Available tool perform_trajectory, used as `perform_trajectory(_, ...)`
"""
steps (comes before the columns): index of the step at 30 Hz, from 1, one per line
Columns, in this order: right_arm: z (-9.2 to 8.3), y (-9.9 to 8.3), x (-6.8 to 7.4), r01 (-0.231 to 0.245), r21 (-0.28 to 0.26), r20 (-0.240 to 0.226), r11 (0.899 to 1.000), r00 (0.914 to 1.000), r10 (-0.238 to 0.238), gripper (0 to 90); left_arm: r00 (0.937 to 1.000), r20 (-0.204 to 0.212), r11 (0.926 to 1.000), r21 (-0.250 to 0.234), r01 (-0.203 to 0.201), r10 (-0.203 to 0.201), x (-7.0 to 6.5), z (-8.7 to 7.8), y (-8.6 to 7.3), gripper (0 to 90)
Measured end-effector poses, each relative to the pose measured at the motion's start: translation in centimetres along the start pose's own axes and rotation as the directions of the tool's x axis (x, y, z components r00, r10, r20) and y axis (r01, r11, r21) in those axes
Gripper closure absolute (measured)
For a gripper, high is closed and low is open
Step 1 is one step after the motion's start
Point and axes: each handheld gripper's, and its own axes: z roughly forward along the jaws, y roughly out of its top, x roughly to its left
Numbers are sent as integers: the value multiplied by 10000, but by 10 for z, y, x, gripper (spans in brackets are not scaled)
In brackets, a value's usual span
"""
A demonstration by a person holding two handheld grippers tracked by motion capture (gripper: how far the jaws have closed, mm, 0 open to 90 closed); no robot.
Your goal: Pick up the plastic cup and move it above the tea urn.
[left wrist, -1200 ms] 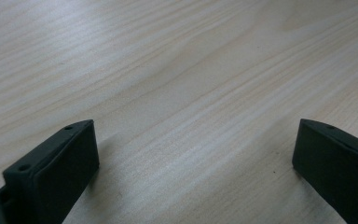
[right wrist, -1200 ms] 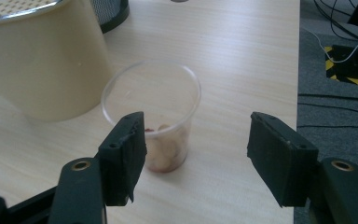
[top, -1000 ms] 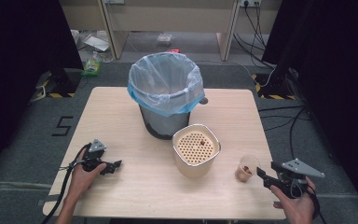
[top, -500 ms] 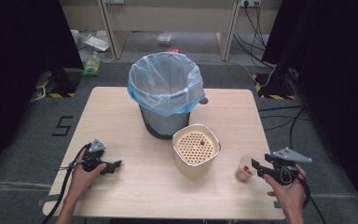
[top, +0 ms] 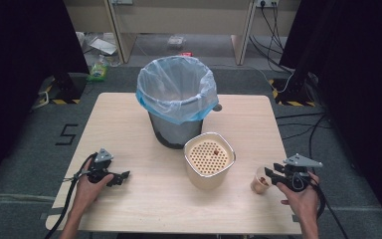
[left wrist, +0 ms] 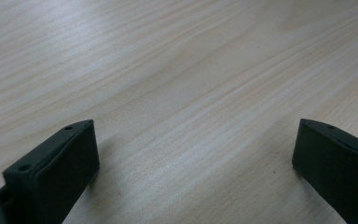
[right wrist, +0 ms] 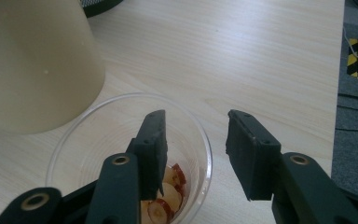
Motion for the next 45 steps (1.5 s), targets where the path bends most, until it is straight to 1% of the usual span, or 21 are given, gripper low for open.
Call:
perform_trajectory(1, 2, 0, 0, 46, 58, 0, 10000, 10000, -46, 590, 10000, 0, 10000, 1, 0, 0, 0, 0, 0, 0)
perform_trajectory(3, 5, 0, -1, -88, 272, -49, 9996, 9999, 90, 595, 10000, 7, 10000, 14, -1, 1, 0, 0, 0, 0)
perform_trajectory(5, 7, 0, -2, -88, 387, -79, 9992, 9999, 91, 611, 10000, 7, 10000, 13, -1, 1, 0, 0, 0, 0)
perform_trajectory(10, 9, -2, -2, -47, 530, -264, 9986, 9996, 61, 699, 10000, 0, 10000, -5, 2, -2, 0, 0, 0, 0)
perform_trajectory(11, 10, -2, -2, -126, 582, -316, 9982, 9994, 145, 723, 10000, 0, 10000, -5, 2, -2, 0, 0, 0, 0)
perform_trajectory(13, 10, -3, -2, 47, 561, -382, 9984, 9993, -25, 777, 10000, 7, 10000, 8, 0, 0, 0, 0, 0, 0)
perform_trajectory(14, 9, -3, -2, 86, 510, -422, 9987, 9991, -65, 790, 10000, 7, 10000, 8, -3, 3, 0, 0, 0, 0)
perform_trajectory(18, 5, -1, 0, 67, 262, -823, 9996, 9966, -46, 839, 10000, 0, 10000, 1, 1, -1, 0, 0, 0, 0)
perform_trajectory(19, 4, 0, 1, 231, 201, -871, 9995, 9960, -212, 847, 10000, 5, 10000, 14, -2, 2, 0, 0, 0, 0)
perform_trajectory(23, 1, 5, 5, 525, -17, -707, 9986, 9961, -525, 857, 10000, -1, 10000, -6, 1, -1, 0, 0, 0, 0)
perform_trajectory(27, 0, 10, 6, 653, -230, -625, 9976, 9958, -667, 858, 10000, 1, 10000, -6, 1, -1, 0, 0, 0, 0)
perform_trajectory(32, -1, 18, 6, 802, -587, -362, 9951, 9959, -824, 860, 10000, 3, 10000, 1, 0, 0, 0, 0, 0, 0)
perform_trajectory(37, 0, 26, 6, 1000, -1016, -105, 9898, 9948, -1016, 860, 10000, 2, 10000, 0, 0, 0, 0, 0, 0, 0)
perform_trajectory(43, -1, 32, 6, 1152, -1406, 152, 9833, 9933, -1142, 859, 10000, 0, 10000, -3, -2, 2, 0, 0, 0, 0)
perform_trajectory(45, -1, 34, 7, 1188, -1456, 224, 9822, 9929, -1168, 859, 10000, 1, 10000, 0, -1, 1, 0, 0, 0, 0)
